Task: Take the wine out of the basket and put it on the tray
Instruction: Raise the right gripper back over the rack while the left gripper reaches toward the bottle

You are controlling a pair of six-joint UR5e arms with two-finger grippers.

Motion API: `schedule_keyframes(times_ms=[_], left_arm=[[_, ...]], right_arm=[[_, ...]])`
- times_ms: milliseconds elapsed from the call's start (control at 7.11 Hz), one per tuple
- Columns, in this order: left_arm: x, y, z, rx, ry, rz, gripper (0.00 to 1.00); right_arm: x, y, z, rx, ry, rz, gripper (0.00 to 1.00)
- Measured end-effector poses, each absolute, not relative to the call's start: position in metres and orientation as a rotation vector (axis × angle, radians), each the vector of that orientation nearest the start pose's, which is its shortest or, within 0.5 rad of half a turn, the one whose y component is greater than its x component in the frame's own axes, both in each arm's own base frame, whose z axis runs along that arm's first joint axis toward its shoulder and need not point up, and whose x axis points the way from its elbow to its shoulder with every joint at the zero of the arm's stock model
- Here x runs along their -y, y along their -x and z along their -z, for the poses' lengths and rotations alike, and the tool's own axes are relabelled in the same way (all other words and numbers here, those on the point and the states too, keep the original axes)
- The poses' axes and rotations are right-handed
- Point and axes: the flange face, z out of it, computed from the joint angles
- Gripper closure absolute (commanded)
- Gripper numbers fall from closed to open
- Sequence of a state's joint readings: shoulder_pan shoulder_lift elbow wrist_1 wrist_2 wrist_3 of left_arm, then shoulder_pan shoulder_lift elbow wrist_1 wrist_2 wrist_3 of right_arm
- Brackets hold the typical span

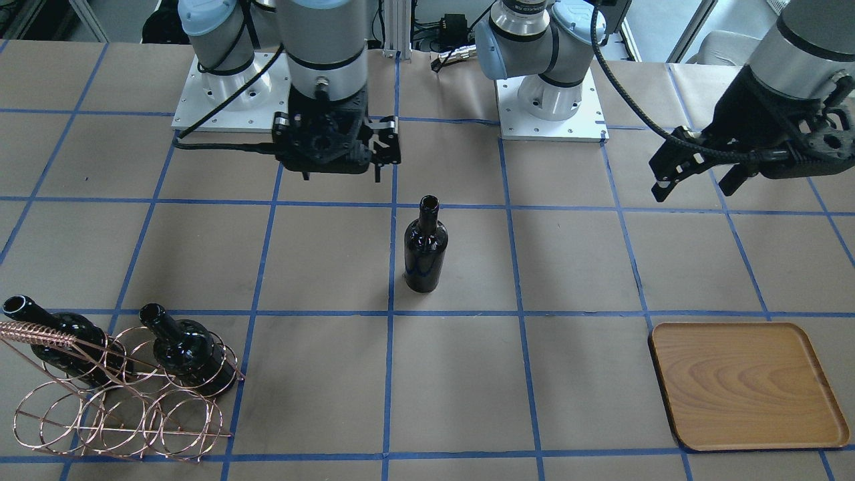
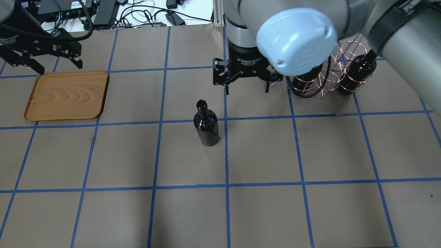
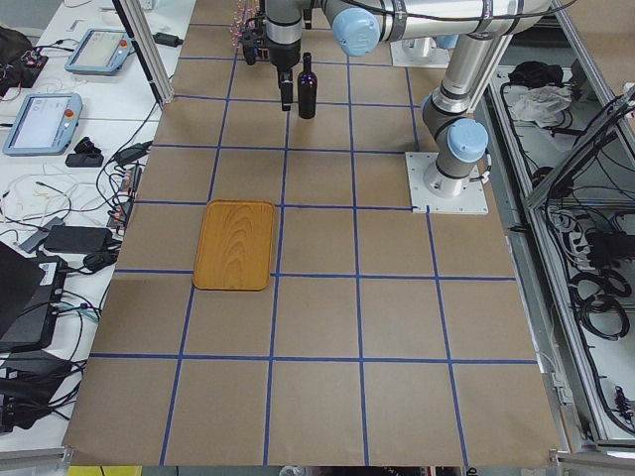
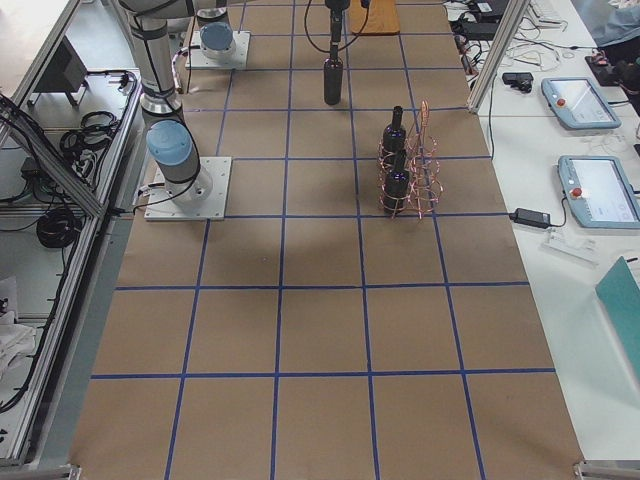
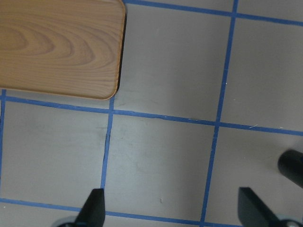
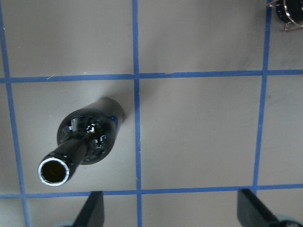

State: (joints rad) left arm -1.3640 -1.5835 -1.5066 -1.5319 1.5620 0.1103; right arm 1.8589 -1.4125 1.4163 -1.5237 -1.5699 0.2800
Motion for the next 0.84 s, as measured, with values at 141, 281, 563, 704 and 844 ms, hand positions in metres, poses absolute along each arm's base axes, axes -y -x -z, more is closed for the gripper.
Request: schedule_keyframes(times_ms=[141, 281, 563, 704, 844], left_arm=[[0.523, 0.062, -0.52, -3.126, 0.067, 0.19, 0.0], [0.521, 0.088, -0.52, -3.132, 0.023, 0.209, 0.0], [0.516, 0.13, -0.512, -3.157, -0.037, 0.195, 0.0], [0.508, 0.159, -0.503, -3.167, -0.055, 0.166, 0.0], [0.498, 0.188, -0.493, -3.173, -0.072, 0.134, 0.0]], right_arm=[[0.502, -0.246, -0.488, -3.148, 0.05, -0.077, 0.02], [0.506, -0.216, -0.499, -3.142, 0.087, -0.058, 0.04], [0.506, -0.193, -0.513, -3.143, 0.121, -0.017, 0.02], [0.506, -0.191, -0.516, -3.141, 0.128, -0.002, 0.01], [0.506, -0.19, -0.518, -3.136, 0.15, 0.013, 0.0]])
